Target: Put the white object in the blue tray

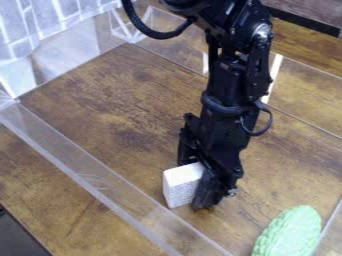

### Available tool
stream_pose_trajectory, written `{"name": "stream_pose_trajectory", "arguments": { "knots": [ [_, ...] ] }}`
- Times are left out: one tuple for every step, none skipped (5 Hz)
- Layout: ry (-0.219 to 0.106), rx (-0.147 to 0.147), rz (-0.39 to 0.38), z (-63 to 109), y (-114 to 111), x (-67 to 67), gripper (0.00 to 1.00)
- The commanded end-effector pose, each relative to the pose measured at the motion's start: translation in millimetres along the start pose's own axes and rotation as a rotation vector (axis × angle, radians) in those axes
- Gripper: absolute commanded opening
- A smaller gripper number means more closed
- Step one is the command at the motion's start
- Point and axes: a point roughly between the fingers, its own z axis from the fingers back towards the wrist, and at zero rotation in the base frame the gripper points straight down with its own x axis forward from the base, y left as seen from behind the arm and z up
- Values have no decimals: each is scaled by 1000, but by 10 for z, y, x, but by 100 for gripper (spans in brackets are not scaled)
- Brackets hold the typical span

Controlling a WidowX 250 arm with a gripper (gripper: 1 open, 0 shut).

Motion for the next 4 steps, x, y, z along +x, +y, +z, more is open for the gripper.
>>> {"name": "stream_pose_trajectory", "arguments": {
  "knots": [
    [-77, 11, 23, 196, 36, -6, 0],
    [-83, 8, 31, 188, 36, -28, 0],
    [-87, 8, 39, 174, 36, -46, 0],
    [-89, 10, 44, 159, 39, -57, 0]
  ]
}}
